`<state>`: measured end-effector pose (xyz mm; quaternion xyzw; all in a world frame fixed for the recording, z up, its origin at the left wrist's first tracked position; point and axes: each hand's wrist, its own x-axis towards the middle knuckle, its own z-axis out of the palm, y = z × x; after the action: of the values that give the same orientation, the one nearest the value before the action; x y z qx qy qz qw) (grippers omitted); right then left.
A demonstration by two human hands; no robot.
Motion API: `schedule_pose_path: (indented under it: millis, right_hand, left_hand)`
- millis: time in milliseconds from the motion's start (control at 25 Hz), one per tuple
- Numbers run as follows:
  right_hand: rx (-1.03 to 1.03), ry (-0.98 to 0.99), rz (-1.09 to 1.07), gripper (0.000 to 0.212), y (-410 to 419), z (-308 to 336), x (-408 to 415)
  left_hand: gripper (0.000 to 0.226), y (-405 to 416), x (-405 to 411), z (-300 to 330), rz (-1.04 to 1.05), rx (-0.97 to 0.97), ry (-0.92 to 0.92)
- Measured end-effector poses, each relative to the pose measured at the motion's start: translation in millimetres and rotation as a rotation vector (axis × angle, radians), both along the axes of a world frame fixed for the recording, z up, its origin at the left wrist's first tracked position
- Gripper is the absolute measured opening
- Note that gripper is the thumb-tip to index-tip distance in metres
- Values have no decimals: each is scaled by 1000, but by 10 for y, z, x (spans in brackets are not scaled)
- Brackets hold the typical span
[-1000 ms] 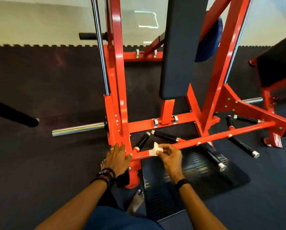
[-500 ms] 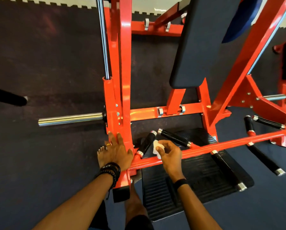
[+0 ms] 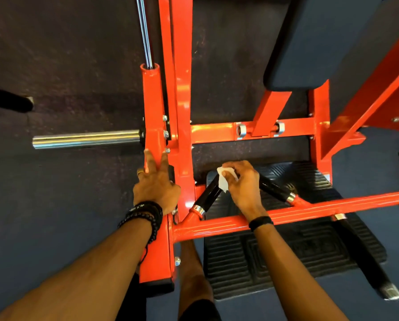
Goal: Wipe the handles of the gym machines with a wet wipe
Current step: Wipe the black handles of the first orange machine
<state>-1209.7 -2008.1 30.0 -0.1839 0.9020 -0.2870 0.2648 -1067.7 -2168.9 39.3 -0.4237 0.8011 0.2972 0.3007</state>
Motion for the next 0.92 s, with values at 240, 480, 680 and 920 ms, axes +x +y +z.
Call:
schedule_pose_path:
  millis: [240,480,680,920]
  right_hand:
    - [-7,-179,325,14,-27,335,663]
    - [241,-39,186,14,-144,-149,-115]
    - [117,-110,417,9,-118,173,438]
    - [200,-39,246,14,-148,-33,20]
  left_hand:
    - [82,-40,-68,-44,-2,-6,-58]
    - [83,-37,-75,-37,0,-4,-66]
    - [81,-38,-85,-17,-1,-12,-67]
    - [80,-44,-72,-14,9,-13,-51]
